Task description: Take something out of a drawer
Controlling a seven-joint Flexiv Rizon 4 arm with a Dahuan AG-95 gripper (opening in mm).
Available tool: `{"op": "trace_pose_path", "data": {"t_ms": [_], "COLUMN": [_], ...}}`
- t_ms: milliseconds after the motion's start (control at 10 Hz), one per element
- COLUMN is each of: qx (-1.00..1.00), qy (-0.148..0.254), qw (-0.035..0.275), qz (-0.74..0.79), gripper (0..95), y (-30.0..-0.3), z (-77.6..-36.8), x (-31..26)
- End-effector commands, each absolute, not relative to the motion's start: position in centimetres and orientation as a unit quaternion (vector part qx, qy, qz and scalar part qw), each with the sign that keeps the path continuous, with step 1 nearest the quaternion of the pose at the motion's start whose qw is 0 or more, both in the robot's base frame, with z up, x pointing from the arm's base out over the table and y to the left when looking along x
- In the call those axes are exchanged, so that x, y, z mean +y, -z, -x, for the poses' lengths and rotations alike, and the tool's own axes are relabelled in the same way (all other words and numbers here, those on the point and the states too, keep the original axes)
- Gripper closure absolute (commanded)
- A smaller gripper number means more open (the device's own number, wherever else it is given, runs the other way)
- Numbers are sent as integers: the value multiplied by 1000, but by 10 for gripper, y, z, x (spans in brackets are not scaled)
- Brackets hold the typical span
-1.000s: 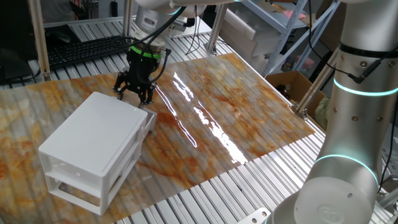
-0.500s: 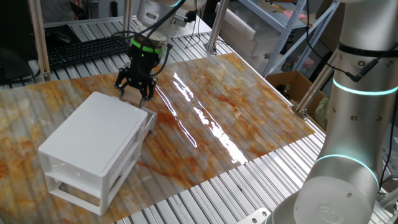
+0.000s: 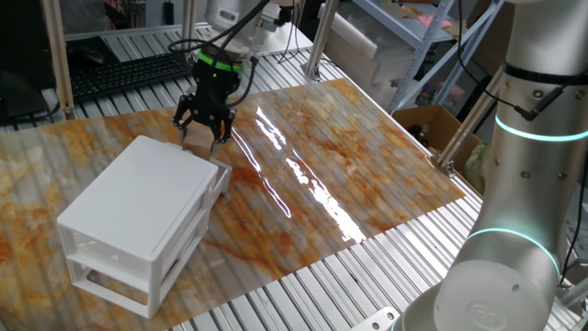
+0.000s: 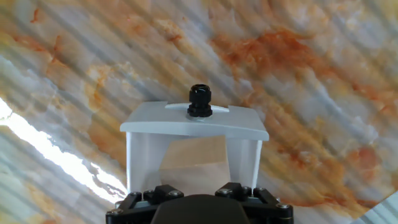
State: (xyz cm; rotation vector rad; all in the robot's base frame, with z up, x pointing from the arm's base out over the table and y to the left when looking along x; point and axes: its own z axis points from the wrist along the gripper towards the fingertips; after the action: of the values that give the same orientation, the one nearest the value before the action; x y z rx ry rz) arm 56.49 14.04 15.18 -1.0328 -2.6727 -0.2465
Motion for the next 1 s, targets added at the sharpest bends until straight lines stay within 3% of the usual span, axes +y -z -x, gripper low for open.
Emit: {"op": "trace_pose_path", "data": {"t_ms": [100,400,1000], "qx": [-962,-984,-991], "qy": [50,25,25], "qw": [120,110,107], "qz": [238,136,72], "gripper": [950,950,950], "y": [-157,-161,-156], "z": [-563,-559,-552], "x": [134,120,82]}}
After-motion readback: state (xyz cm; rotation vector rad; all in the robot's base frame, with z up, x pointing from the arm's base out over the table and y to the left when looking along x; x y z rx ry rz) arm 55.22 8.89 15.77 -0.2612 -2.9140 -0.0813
